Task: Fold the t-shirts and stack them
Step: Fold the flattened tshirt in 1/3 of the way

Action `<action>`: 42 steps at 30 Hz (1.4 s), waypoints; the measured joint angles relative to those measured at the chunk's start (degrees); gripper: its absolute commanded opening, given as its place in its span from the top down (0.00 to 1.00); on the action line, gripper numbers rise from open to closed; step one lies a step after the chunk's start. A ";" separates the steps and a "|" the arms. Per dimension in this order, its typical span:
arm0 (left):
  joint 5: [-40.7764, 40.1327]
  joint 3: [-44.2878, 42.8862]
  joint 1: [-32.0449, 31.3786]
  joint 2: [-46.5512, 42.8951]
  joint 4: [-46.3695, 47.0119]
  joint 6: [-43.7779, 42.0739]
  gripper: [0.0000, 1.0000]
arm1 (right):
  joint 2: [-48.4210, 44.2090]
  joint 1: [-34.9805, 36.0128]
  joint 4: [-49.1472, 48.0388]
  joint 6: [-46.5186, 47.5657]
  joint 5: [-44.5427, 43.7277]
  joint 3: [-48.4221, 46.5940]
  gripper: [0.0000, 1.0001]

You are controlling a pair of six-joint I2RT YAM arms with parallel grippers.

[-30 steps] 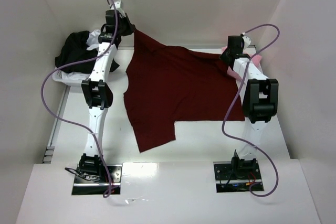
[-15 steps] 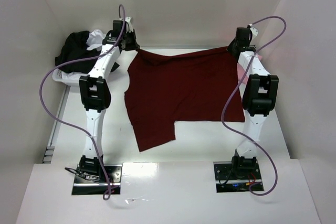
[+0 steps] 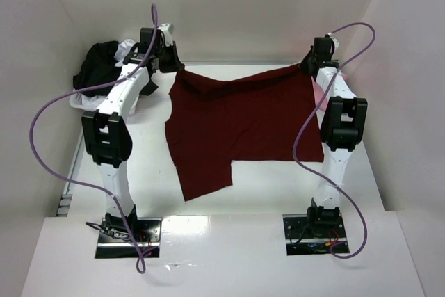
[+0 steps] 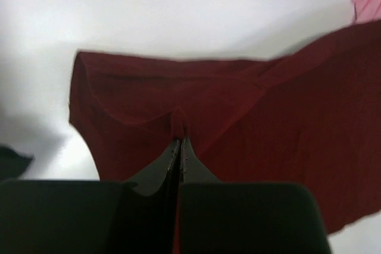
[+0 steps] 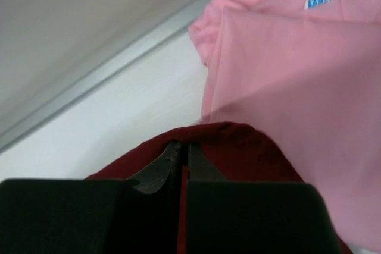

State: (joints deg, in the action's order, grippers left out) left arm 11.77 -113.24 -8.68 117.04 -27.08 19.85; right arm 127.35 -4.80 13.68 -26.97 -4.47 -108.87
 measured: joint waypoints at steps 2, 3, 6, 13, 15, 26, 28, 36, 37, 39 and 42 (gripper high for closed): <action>0.24 4.31 -0.15 -2.80 0.43 0.29 1.00 | -0.79 -0.08 0.02 0.09 0.53 2.05 1.00; 0.61 7.72 -0.28 -4.64 0.56 0.96 1.00 | -1.48 -0.12 -0.05 0.11 0.79 3.75 1.00; 1.45 13.53 -0.56 -6.99 1.28 2.28 1.00 | -3.09 -0.20 0.47 0.20 1.04 7.96 1.00; 2.73 24.34 -1.04 -9.68 1.88 4.53 1.00 | -5.41 -0.24 0.93 0.21 0.84 15.81 1.00; 3.16 26.78 -1.36 -10.30 1.94 4.76 1.00 | -6.58 -0.24 1.29 0.01 0.50 18.12 1.00; 5.47 30.20 -1.87 -13.84 2.22 6.00 1.00 | -11.98 -0.72 2.04 -0.88 -0.78 23.07 1.00; 5.79 30.18 -1.62 -14.48 2.20 6.02 1.00 | -12.77 -0.88 2.06 -1.05 -0.93 23.07 1.00; 5.89 30.17 1.62 -17.36 2.21 7.16 1.00 | -16.04 -1.70 2.14 -1.29 -1.03 25.60 1.00; 6.04 30.17 1.94 -17.57 2.22 7.24 1.00 | -16.23 -1.79 2.22 -1.43 -0.94 26.46 1.00; 6.46 30.17 2.70 -17.88 2.24 7.33 1.00 | -16.32 -1.89 2.07 -1.63 -0.86 27.95 1.00; 8.01 30.45 3.02 -17.86 2.22 7.24 0.87 | -16.35 -1.90 2.24 -1.74 -0.65 30.86 0.90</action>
State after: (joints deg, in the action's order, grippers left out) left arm 19.77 -82.80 -5.65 99.18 -24.86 27.08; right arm 111.00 -6.70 15.92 -28.71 -5.12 -78.01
